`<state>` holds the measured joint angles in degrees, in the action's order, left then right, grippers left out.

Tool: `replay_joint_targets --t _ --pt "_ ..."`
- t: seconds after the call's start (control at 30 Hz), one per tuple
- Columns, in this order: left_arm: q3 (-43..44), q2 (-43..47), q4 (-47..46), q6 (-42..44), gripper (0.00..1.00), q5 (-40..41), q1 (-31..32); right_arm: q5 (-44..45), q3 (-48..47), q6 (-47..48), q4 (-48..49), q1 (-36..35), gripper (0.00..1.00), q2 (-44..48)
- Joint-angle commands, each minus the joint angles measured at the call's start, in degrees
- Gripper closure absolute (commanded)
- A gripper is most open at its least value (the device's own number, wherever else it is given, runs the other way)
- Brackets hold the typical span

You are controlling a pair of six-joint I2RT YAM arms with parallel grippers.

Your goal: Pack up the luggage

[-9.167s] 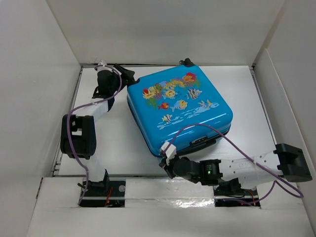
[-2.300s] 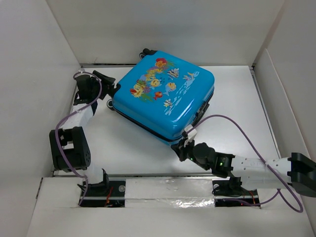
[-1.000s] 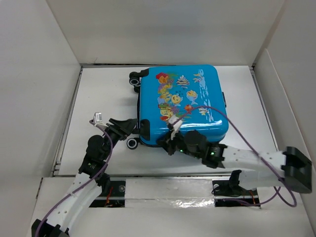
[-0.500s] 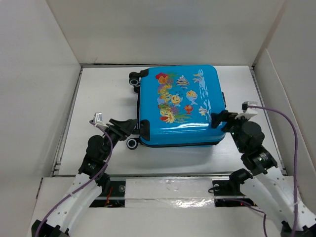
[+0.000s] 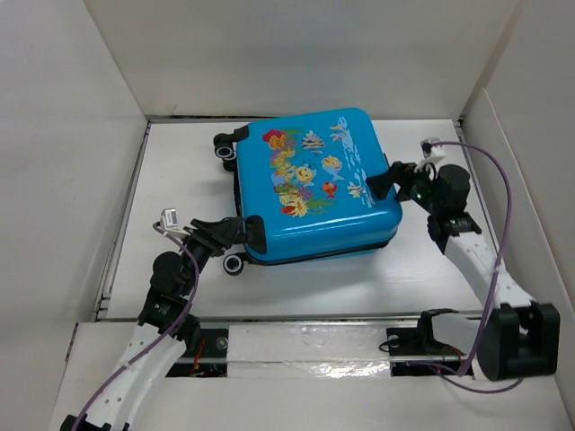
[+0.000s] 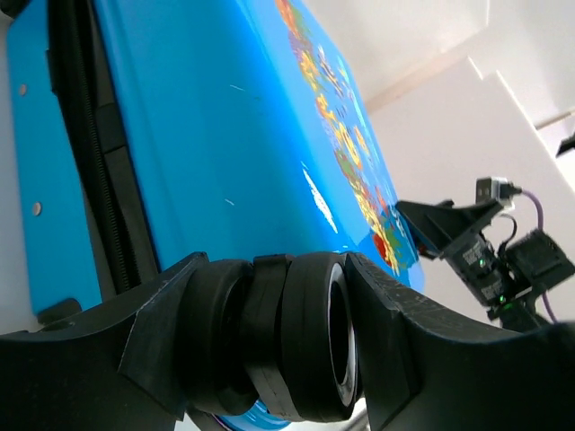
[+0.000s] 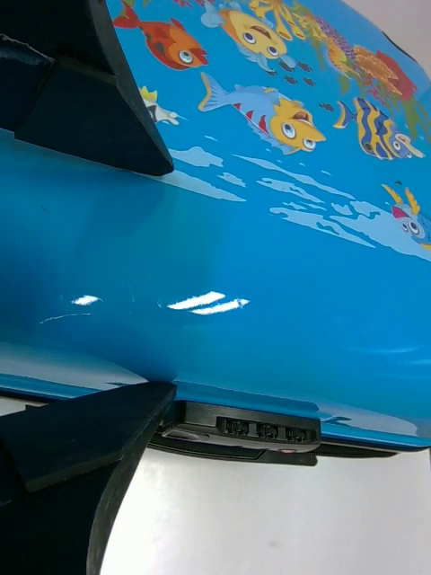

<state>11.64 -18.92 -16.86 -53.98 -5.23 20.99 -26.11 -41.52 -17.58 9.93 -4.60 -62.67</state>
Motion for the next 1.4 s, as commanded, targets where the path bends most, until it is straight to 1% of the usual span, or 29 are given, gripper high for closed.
replay_joint_targets --t 0.0,0.03,0.1,0.17,0.2,0.23,0.3,0.37,0.4,0.43,0.47,0.5,0.53,0.57,0.6,0.63,0.67,0.7,0.73,0.8,0.83,0.9,0.93,0.97,1.07,1.17,1.2,1.27,1.37 --pt "0.1 0.0 -1.6 7.7 1.00 -1.4 0.5 -18.4 -7.3 -1.0 4.7 -7.3 0.01 -7.5" --pt "0.2 -0.1 -1.7 7.7 1.00 -1.1 0.5 -18.6 -9.3 -0.9 4.8 -7.3 0.01 -11.2" --pt "0.8 -0.2 -1.9 7.7 1.00 -0.5 0.5 -18.9 -14.5 -0.3 3.3 -8.4 0.00 -13.9" --pt "1.8 -0.2 -1.8 7.8 1.00 1.2 0.5 -17.1 -16.7 1.9 2.1 -8.4 0.00 -13.7" --pt "2.2 -0.3 -2.4 7.7 1.00 1.8 0.5 -13.4 -17.3 2.5 1.3 -7.8 0.00 -12.4" --pt "2.4 -0.5 -3.0 7.5 1.00 2.3 0.5 -11.3 -17.3 3.7 0.9 -6.6 0.00 -10.7" --pt "4.0 -1.2 -4.1 7.1 1.00 3.0 0.5 -6.0 -15.9 5.2 0.0 -6.0 0.00 -3.5" --pt "6.3 -2.2 -4.6 7.4 1.00 4.1 0.5 -3.1 -10.9 6.5 -0.2 -4.6 0.00 2.5" --pt "7.1 -2.5 -5.1 7.7 1.00 4.5 0.5 -0.7 -8.7 6.5 -0.2 -3.8 0.00 9.0" --pt "8.0 -3.2 -5.1 7.9 1.00 5.8 0.5 0.4 -6.3 6.5 -0.2 -3.7 0.00 12.4" --pt "9.6 -3.6 -5.1 8.2 1.00 7.1 0.5 1.4 -1.1 6.4 -0.2 -3.2 0.01 15.8" --pt "10.4 -4.4 -5.3 8.3 1.00 7.4 0.5 2.7 1.8 5.9 0.2 -3.2 0.07 22.2" --pt "11.2 -4.7 -5.2 8.3 1.00 8.0 0.5 2.7 4.7 4.5 0.5 -3.2 0.33 25.2" --pt "12.5 -5.0 -5.1 8.3 1.00 8.5 0.5 2.5 10.3 4.2 0.9 -3.2 0.53 28.0" --pt "13.1 -5.3 -4.1 8.4 1.00 9.0 0.5 3.2 12.8 3.5 0.3 -3.2 0.73 30.7" --pt "13.6 -5.4 -3.3 8.6 1.00 10.5 0.5 4.5 15.2 1.2 -0.3 -3.7 0.86 35.6" --pt "14.3 -5.3 -2.4 8.9 1.00 11.5 -0.2 5.4 17.5 0.1 -0.9 -3.7 1.00 37.7" --pt "14.3 -4.9 -0.8 9.0 1.00 12.3 -0.2 6.0 21.4 -0.7 -2.0 -3.7 1.00 39.3" --pt "14.2 -4.1 -0.1 9.1 1.00 14.3 -0.2 6.2 23.0 -1.7 -2.9 -4.3 1.00 41.1" --pt "14.0 -3.1 2.6 9.2 1.00 17.1 -0.2 8.0 25.2 -2.5 -5.7 -4.3 1.00 41.6" --pt "13.9 -2.6 3.2 9.0 1.00 19.4 -0.2 8.2 27.2 -2.6 -5.7 -4.3 1.00 41.1" --pt "14.0 -2.6 3.9 9.1 1.00 20.3 -0.2 9.6 28.6 -3.2 -5.2 -4.3 1.00 40.4" --pt "13.9 -3.1 3.8 8.7 1.00 20.9 -0.2 9.9 29.9 -3.1 -4.1 -4.3 0.95 39.9" --pt "13.8 -3.7 3.8 8.5 1.00 20.9 -0.2 10.2 30.5 -2.9 -2.7 -4.3 0.82 38.5" --pt "12.9 -5.6 3.9 8.1 1.00 20.4 -0.2 11.8 31.6 -0.7 0.3 -4.3 0.66 35.5" --pt "11.7 -5.5 3.9 8.2 1.00 21.0 -0.2 11.5 32.2 1.8 7.4 -4.3 0.64 29.3" --pt "11.7 -5.4 3.6 8.2 1.00 21.1 -0.2 8.4 31.3 3.3 8.7 -4.3 0.64 25.5" --pt "11.7 -5.9 3.5 8.2 1.00 20.5 -0.2 7.8 29.1 6.6 7.7 -4.9 0.63 21.6" --pt "11.2 -5.9 2.3 8.4 1.00 19.2 -0.7 7.1 28.0 7.2 10.1 -5.7 0.61 17.6"
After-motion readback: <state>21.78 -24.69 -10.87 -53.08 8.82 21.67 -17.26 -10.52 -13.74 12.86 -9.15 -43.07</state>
